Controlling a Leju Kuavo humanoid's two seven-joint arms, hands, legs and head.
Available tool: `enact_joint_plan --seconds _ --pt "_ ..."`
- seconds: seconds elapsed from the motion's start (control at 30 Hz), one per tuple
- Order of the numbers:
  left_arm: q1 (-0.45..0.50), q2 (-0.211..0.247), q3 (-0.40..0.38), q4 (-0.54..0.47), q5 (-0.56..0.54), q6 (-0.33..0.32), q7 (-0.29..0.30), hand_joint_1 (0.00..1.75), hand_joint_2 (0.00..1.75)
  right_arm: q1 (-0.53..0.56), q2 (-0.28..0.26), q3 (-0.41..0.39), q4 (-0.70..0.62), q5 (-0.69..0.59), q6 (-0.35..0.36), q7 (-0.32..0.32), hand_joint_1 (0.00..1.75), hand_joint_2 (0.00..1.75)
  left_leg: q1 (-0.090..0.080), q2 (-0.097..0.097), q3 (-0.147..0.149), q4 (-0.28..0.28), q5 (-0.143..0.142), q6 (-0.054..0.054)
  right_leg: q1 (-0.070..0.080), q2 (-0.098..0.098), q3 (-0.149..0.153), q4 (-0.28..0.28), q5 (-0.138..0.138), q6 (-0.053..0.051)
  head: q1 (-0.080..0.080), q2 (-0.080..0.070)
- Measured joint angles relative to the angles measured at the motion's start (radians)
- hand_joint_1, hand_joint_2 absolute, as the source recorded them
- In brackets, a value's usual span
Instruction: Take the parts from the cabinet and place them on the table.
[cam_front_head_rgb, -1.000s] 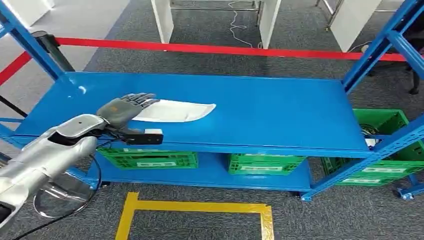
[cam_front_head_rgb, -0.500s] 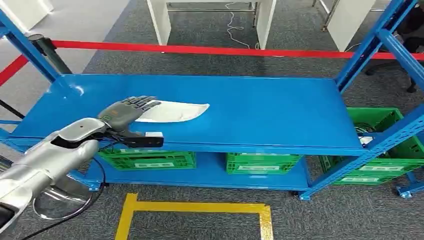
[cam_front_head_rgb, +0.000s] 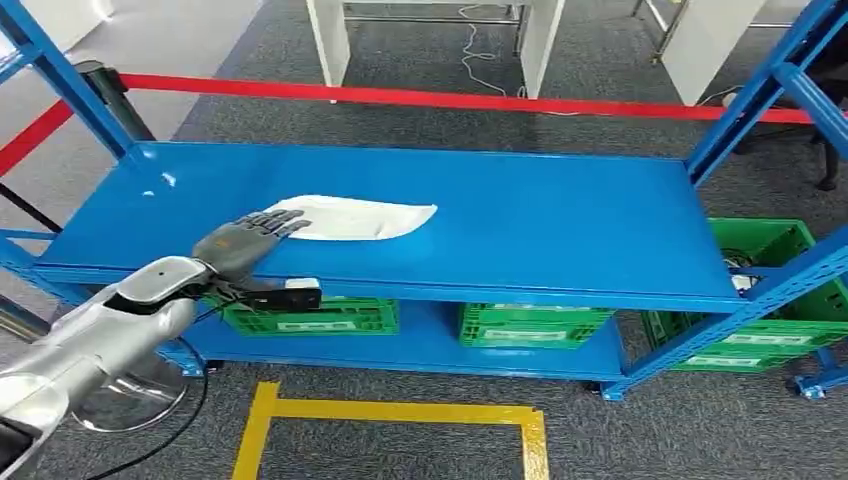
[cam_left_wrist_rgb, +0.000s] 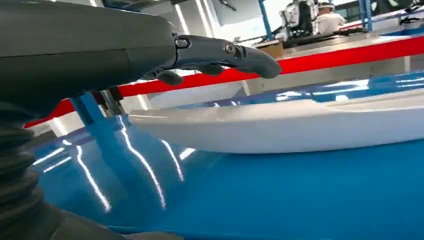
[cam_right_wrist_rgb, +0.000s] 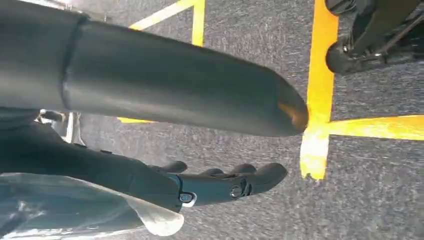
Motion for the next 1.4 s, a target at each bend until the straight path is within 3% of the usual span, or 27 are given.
enact_joint_plan --seconds 0.1,0.17,0.2,0.27,0.3,0.33,0.37,0.43,0.47,0.5,0.6,0.67,0.7,0.77,0.8,0.83,0.87,0.9,0.97,1.0,1.13,1.17,1.23,1.3,1.33,1.4 --pt "0.009 0.001 0.005 0.01 0.003 0.006 0.0 0.0 1.75 0.005 0.0 -0.002 -0.002 0.002 0.0 -0.001 0.0 0.0 0.005 0.0 0.001 -0.006 0.008 -0.012 0.004 0.002 -0.005 0.007 0.005 -0.011 0.001 0.0" --pt "0.01 0.003 0.008 0.015 0.005 0.013 -0.001 0.0 1.75 0.006 0.0 -0.004 -0.003 0.008 0.001 -0.005 0.0 0.0 0.007 0.001 -0.008 0.014 -0.016 -0.023 -0.004 -0.001 -0.003 0.002 0.011 -0.024 0.0 0.0" --pt "0.011 0.005 0.011 0.018 0.006 0.021 -0.003 0.0 1.75 0.006 0.0 -0.005 -0.008 0.014 0.001 -0.011 0.0 0.0 0.008 0.002 -0.028 0.067 -0.052 -0.029 -0.003 -0.001 -0.003 0.002 0.01 -0.029 -0.004 0.0" --pt "0.018 0.006 0.014 0.028 0.006 0.033 -0.004 0.0 1.75 0.007 0.0 -0.006 -0.013 0.018 0.003 -0.016 0.0 0.0 0.011 0.002 -0.1 0.235 -0.129 -0.037 -0.002 -0.001 -0.004 0.002 0.01 -0.031 -0.003 0.0" --pt "0.024 0.006 0.015 0.032 0.002 0.039 -0.005 0.0 1.75 0.008 0.0 -0.007 -0.017 0.021 0.004 -0.02 0.0 0.0 0.011 0.002 -0.127 0.294 -0.146 -0.038 -0.002 -0.001 -0.004 0.002 0.01 -0.031 -0.004 0.0" --pt "0.03 0.006 0.017 0.035 0.001 0.045 -0.005 0.0 1.75 0.009 0.0 -0.007 -0.019 0.024 0.006 -0.023 0.0 0.0 0.012 0.002 -0.131 0.302 -0.137 -0.037 -0.002 0.0 -0.003 0.002 0.01 -0.031 -0.003 0.0" --pt "0.034 0.007 0.019 0.038 0.001 0.048 -0.006 0.0 1.75 0.01 0.0 -0.007 -0.019 0.028 0.007 -0.025 0.0 0.0 0.012 0.002 -0.115 0.269 -0.109 -0.035 -0.002 -0.001 -0.003 0.002 0.01 -0.031 -0.004 0.0" --pt "0.033 0.007 0.032 0.04 0.001 0.05 -0.007 0.0 1.75 0.009 0.0 -0.008 -0.021 0.033 0.01 -0.028 0.0 0.0 0.011 0.002 -0.033 0.1 -0.019 -0.026 -0.002 -0.001 -0.001 0.002 0.01 -0.031 -0.004 0.0" --pt "0.031 0.008 0.035 0.04 0.002 0.05 -0.008 0.0 1.75 0.009 0.001 -0.008 -0.023 0.034 0.012 -0.03 0.0 0.0 0.01 0.002 0.006 0.017 0.005 -0.02 -0.002 -0.001 0.0 0.002 0.009 -0.029 -0.003 0.0" --pt "0.029 0.009 0.037 0.041 0.003 0.049 -0.01 0.0 1.75 0.009 0.001 -0.008 -0.025 0.034 0.012 -0.031 0.0 0.0 0.004 0.003 0.016 -0.001 -0.007 -0.016 0.004 -0.001 -0.006 0.004 0.01 -0.023 -0.003 0.0" --pt "0.029 0.01 0.042 0.045 0.007 0.047 -0.012 0.0 1.75 0.012 0.002 -0.008 -0.03 0.037 0.016 -0.036 0.0 0.0 0.0 0.001 0.011 -0.006 -0.008 -0.01 0.0 -0.002 -0.007 -0.004 0.017 -0.006 -0.002 0.0" --pt "0.028 0.008 0.053 0.046 0.008 0.049 -0.013 0.0 1.75 0.011 0.001 -0.008 -0.036 0.042 0.018 -0.041 0.0 0.0 0.01 0.005 0.02 -0.023 0.003 0.005 0.0 -0.001 -0.018 0.009 0.0 0.003 -0.001 0.0" --pt "0.025 0.008 0.057 0.047 0.007 0.051 -0.013 0.0 1.75 0.011 0.002 -0.008 -0.037 0.046 0.018 -0.044 0.0 0.0 0.011 0.006 0.019 -0.024 0.004 0.01 0.001 -0.002 -0.038 0.05 -0.031 0.006 0.001 0.0" --pt "0.024 0.01 0.057 0.05 -0.001 0.054 -0.013 0.0 1.75 0.012 0.003 -0.01 -0.037 0.053 0.023 -0.045 0.0 0.0 0.009 0.006 0.017 -0.024 0.005 0.014 -0.001 -0.002 -0.11 0.212 -0.105 0.009 0.003 0.0" --pt "0.025 0.01 0.057 0.053 -0.003 0.058 -0.013 0.0 1.75 0.013 0.003 -0.014 -0.038 0.055 0.024 -0.047 0.0 0.0 0.009 0.006 0.016 -0.023 0.005 0.014 -0.001 -0.002 -0.143 0.282 -0.129 0.011 0.005 0.0" --pt "0.026 0.01 0.057 0.055 -0.006 0.062 -0.013 0.0 1.75 0.013 0.003 -0.017 -0.039 0.055 0.024 -0.047 0.0 0.0 0.008 0.005 0.017 -0.023 0.005 0.014 0.0 -0.002 -0.161 0.314 -0.129 0.012 0.005 0.0" --pt "0.026 0.01 0.057 0.057 -0.009 0.063 -0.013 0.0 1.75 0.013 0.003 -0.019 -0.042 0.055 0.024 -0.048 0.0 0.0 0.008 0.005 0.017 -0.023 0.005 0.014 0.0 -0.002 -0.15 0.291 -0.102 0.011 0.004 0.0" --pt "0.026 0.01 0.058 0.058 -0.009 0.065 -0.013 0.0 1.75 0.013 0.003 -0.022 -0.044 0.055 0.024 -0.048 0.0 0.0 0.008 0.005 0.018 -0.022 0.005 0.013 0.0 -0.002 -0.119 0.226 -0.062 0.01 0.006 0.0" --pt "0.024 0.011 0.061 0.058 -0.009 0.066 -0.013 0.0 1.75 0.012 0.003 -0.023 -0.046 0.055 0.024 -0.048 0.0 0.0 0.009 0.004 0.019 -0.017 0.0 0.007 -0.001 -0.003 -0.027 0.043 0.018 0.005 0.005 0.0" --pt "0.022 0.011 0.063 0.058 -0.009 0.067 -0.013 0.0 1.75 0.01 0.003 -0.023 -0.047 0.055 0.024 -0.048 0.0 0.0 0.002 0.004 0.015 -0.014 -0.003 0.001 0.002 -0.002 -0.005 0.015 -0.001 0.004 0.005 0.0" --pt "0.019 0.015 0.066 0.061 -0.012 0.082 -0.014 0.0 1.75 0.014 0.003 -0.028 -0.048 0.07 0.025 -0.049 0.0 0.0 0.005 0.002 0.009 -0.01 0.004 -0.015 0.005 0.0 -0.004 0.006 0.006 -0.016 0.004 0.0" --pt "0.017 0.014 0.068 0.061 -0.012 0.084 -0.016 0.0 1.75 0.013 0.004 -0.03 -0.049 0.072 0.025 -0.049 0.0 0.0 0.007 0.004 0.006 -0.002 -0.01 -0.022 -0.001 -0.001 -0.002 0.001 0.01 -0.024 0.005 0.0" --pt "0.003 0.015 0.075 0.061 -0.012 0.084 -0.021 0.0 1.75 0.011 0.004 -0.032 -0.051 0.079 0.025 -0.05 0.0 0.0 0.009 0.005 -0.034 0.095 -0.071 -0.032 -0.001 0.0 -0.002 0.001 0.01 -0.035 0.001 0.0" --pt "-0.006 0.014 0.08 0.063 -0.012 0.082 -0.025 0.0 1.75 0.011 0.004 -0.033 -0.051 0.088 0.025 -0.05 0.0 0.0 0.012 0.005 -0.103 0.247 -0.133 -0.038 0.001 0.0 -0.002 0.001 0.009 -0.037 0.001 0.0" --pt "-0.007 0.014 0.081 0.064 -0.012 0.08 -0.028 0.0 1.75 0.011 0.004 -0.033 -0.051 0.09 0.026 -0.05 0.0 0.0 0.012 0.005 -0.124 0.293 -0.143 -0.038 0.001 0.0 -0.002 0.001 0.009 -0.037 0.001 0.0" --pt "-0.011 0.013 0.081 0.064 -0.016 0.077 -0.029 0.0 1.75 0.011 0.004 -0.033 -0.051 0.095 0.03 -0.05 0.0 0.0 0.011 0.004 -0.106 0.251 -0.096 -0.033 0.002 0.001 -0.001 0.001 0.009 -0.037 0.0 0.0"
